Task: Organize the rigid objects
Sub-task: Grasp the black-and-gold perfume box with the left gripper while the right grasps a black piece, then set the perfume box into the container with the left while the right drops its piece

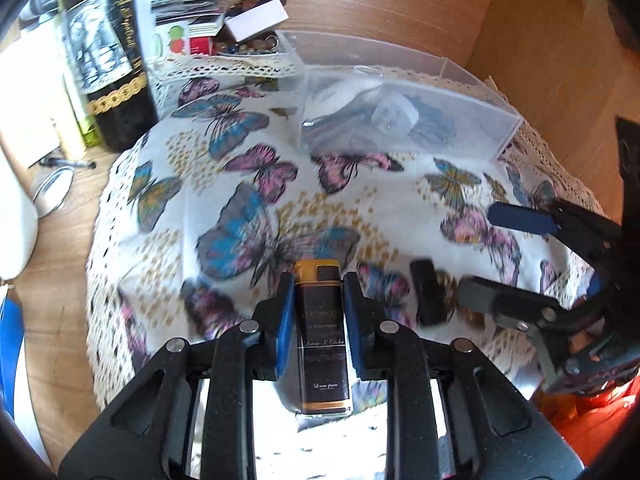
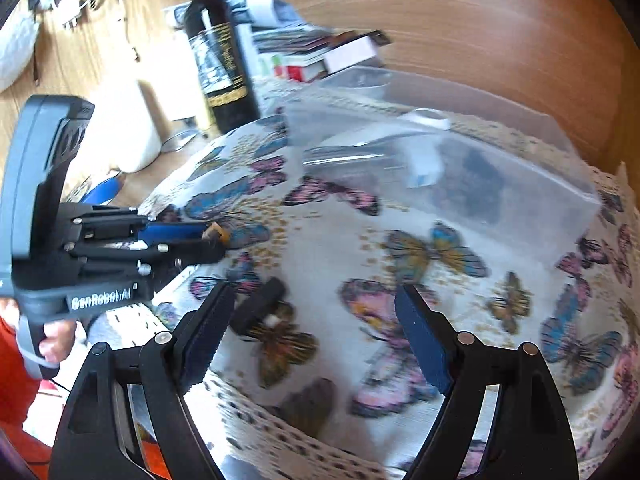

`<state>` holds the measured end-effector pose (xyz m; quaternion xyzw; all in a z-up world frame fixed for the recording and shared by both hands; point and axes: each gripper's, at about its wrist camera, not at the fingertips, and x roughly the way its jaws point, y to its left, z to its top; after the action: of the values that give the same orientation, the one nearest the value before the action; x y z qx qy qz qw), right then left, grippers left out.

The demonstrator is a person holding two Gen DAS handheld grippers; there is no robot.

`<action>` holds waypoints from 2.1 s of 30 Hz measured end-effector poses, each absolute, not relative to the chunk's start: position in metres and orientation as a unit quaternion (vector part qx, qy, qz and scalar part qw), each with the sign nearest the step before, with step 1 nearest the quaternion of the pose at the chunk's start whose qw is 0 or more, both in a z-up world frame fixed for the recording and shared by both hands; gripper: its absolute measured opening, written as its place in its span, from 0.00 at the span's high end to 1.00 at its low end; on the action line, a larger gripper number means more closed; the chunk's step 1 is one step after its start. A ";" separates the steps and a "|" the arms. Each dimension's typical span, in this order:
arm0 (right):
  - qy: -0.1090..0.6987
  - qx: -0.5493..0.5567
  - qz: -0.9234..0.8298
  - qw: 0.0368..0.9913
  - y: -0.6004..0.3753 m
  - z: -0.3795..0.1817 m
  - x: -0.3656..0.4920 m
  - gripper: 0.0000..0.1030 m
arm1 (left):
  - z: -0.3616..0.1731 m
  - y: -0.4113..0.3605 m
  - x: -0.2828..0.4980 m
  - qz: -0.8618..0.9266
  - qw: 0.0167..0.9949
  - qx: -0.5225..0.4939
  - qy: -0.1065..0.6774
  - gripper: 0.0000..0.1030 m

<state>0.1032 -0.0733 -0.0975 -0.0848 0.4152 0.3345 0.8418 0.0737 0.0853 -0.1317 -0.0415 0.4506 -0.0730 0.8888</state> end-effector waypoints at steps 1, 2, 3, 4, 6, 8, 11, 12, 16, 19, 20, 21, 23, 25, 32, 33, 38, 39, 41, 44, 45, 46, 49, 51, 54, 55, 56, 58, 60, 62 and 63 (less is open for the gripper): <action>0.418 -0.087 0.337 0.839 -0.068 -0.099 0.102 0.28 | -0.131 0.086 0.072 -0.072 0.889 -0.037 0.450 0.77; 0.421 -0.090 0.341 0.835 -0.063 -0.102 0.101 0.32 | -0.130 0.087 0.071 -0.070 0.890 -0.034 0.450 0.77; 0.425 -0.093 0.344 0.832 -0.058 -0.104 0.100 0.36 | -0.129 0.088 0.068 -0.067 0.889 -0.035 0.451 0.77; 0.431 -0.096 0.345 0.828 -0.053 -0.108 0.100 0.42 | -0.129 0.088 0.067 -0.067 0.889 -0.035 0.451 0.76; 0.439 -0.102 0.347 0.823 -0.046 -0.114 0.100 0.49 | -0.130 0.088 0.063 -0.068 0.891 -0.032 0.448 0.73; 0.431 -0.119 0.336 0.829 -0.041 -0.116 0.097 0.58 | -0.132 0.086 0.061 -0.066 0.893 -0.024 0.445 0.72; 0.425 -0.131 0.332 0.832 -0.040 -0.115 0.096 0.75 | -0.134 0.081 0.060 -0.060 0.898 -0.010 0.437 0.73; 0.425 -0.129 0.331 0.832 -0.041 -0.115 0.097 0.76 | -0.134 0.080 0.061 -0.058 0.899 -0.009 0.434 0.77; 0.426 -0.119 0.325 0.836 -0.050 -0.112 0.100 0.79 | -0.131 0.079 0.065 -0.053 0.903 -0.010 0.426 0.78; 0.419 -0.111 0.313 0.845 -0.061 -0.104 0.104 0.79 | -0.122 0.077 0.067 -0.052 0.909 -0.015 0.412 0.78; 0.416 -0.109 0.310 0.848 -0.064 -0.101 0.105 0.79 | -0.119 0.077 0.069 -0.051 0.912 -0.016 0.408 0.78; 0.411 -0.106 0.306 0.852 -0.069 -0.098 0.107 0.79 | -0.115 0.077 0.070 -0.051 0.914 -0.017 0.403 0.78; 0.402 -0.099 0.296 0.861 -0.079 -0.090 0.111 0.79 | -0.107 0.075 0.071 -0.050 0.919 -0.019 0.391 0.78; 0.394 -0.092 0.287 0.868 -0.088 -0.083 0.114 0.79 | -0.097 0.073 0.074 -0.051 0.925 -0.021 0.377 0.78; 0.357 -0.075 0.258 0.895 -0.120 -0.056 0.124 0.79 | -0.066 0.065 0.084 -0.061 0.941 -0.028 0.330 0.78; 0.351 -0.072 0.255 0.898 -0.123 -0.053 0.126 0.79 | -0.061 0.062 0.087 -0.062 0.944 -0.029 0.324 0.78; 0.321 -0.065 0.240 0.914 -0.136 -0.034 0.141 0.79 | -0.042 0.054 0.102 -0.067 0.950 -0.032 0.303 0.78; 0.315 -0.064 0.238 0.916 -0.139 -0.031 0.144 0.79 | -0.039 0.052 0.106 -0.069 0.951 -0.032 0.300 0.78; 0.305 -0.063 0.234 0.921 -0.142 -0.024 0.151 0.79 | -0.032 0.048 0.115 -0.069 0.952 -0.031 0.295 0.78; 0.294 -0.061 0.230 0.926 -0.146 -0.017 0.162 0.79 | -0.027 0.042 0.128 -0.068 0.955 -0.026 0.289 0.78; 0.292 -0.060 0.229 0.926 -0.147 -0.017 0.166 0.79 | -0.025 0.040 0.133 -0.068 0.955 -0.026 0.288 0.78; 0.292 -0.059 0.228 0.927 -0.147 -0.016 0.171 0.79 | -0.025 0.039 0.136 -0.070 0.955 -0.026 0.288 0.78; 0.293 -0.057 0.225 0.927 -0.148 -0.018 0.185 0.79 | -0.024 0.035 0.151 -0.070 0.955 -0.029 0.286 0.78; 0.298 -0.055 0.223 0.927 -0.149 -0.022 0.192 0.79 | -0.028 0.032 0.163 -0.069 0.953 -0.026 0.293 0.78; 0.314 -0.053 0.219 0.922 -0.147 -0.033 0.205 0.79 | -0.036 0.028 0.180 -0.072 0.948 -0.023 0.310 0.78; 0.320 -0.052 0.217 0.921 -0.146 -0.038 0.209 0.79 | -0.039 0.027 0.185 -0.074 0.946 -0.021 0.316 0.78; 0.325 -0.052 0.215 0.919 -0.145 -0.041 0.213 0.79 | -0.043 0.026 0.192 -0.074 0.943 -0.019 0.323 0.78; 0.334 -0.051 0.214 0.917 -0.144 -0.049 0.218 0.79 | -0.049 0.023 0.201 -0.076 0.939 -0.016 0.334 0.78; 0.341 -0.050 0.212 0.915 -0.144 -0.054 0.222 0.79 | -0.058 0.021 0.211 -0.080 0.934 -0.016 0.347 0.78; 0.348 -0.050 0.212 0.912 -0.143 -0.059 0.227 0.79 | -0.066 0.020 0.220 -0.084 0.929 -0.019 0.360 0.78; 0.351 -0.050 0.211 0.911 -0.143 -0.061 0.229 0.79 | -0.070 0.019 0.224 -0.084 0.927 -0.020 0.364 0.78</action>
<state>0.2290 -0.1432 -0.0613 -0.0497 0.3513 0.2108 0.9109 0.2236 0.0194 -0.0699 -0.0196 0.3642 -0.0843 0.9273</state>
